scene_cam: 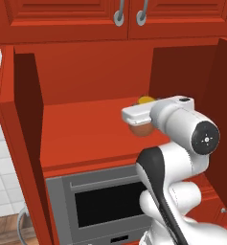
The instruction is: Pick the honey bottle and boxed food from the counter and place them in the cabinets closest to them.
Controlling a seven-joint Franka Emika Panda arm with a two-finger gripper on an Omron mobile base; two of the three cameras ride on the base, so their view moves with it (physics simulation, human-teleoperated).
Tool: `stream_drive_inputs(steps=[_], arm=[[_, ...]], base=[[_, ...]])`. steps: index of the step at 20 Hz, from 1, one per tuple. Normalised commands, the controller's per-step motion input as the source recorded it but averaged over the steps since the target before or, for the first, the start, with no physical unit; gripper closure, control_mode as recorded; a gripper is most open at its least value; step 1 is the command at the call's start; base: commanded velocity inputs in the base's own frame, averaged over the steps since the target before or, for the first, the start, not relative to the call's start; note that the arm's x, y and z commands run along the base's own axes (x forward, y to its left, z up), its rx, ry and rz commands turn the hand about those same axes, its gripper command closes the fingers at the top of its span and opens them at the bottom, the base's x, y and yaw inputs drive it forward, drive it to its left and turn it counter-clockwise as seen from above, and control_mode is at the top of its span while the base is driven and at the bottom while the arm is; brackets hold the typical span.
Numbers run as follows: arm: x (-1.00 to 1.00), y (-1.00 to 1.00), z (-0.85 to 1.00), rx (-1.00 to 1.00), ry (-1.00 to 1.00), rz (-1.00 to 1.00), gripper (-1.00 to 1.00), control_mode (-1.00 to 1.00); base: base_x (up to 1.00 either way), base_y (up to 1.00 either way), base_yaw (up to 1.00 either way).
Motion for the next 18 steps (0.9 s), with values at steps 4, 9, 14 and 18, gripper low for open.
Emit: stream_drive_inputs(steps=[4,9,14,18], arm=[[0.34,0.04,-0.25,0.00,0.00,0.00,1.00,-1.00],[0.33,0.03,-0.27,0.00,0.00,0.00,1.00,-1.00],[0.30,0.04,-0.31,0.00,0.00,0.00,1.00,-1.00],[0.27,0.04,-0.31,0.00,0.00,0.00,1.00,-1.00]], base=[[0.00,0.00,0.00],[0.00,0.00,0.00],[0.00,0.00,0.00],[0.00,0.00,0.00]])
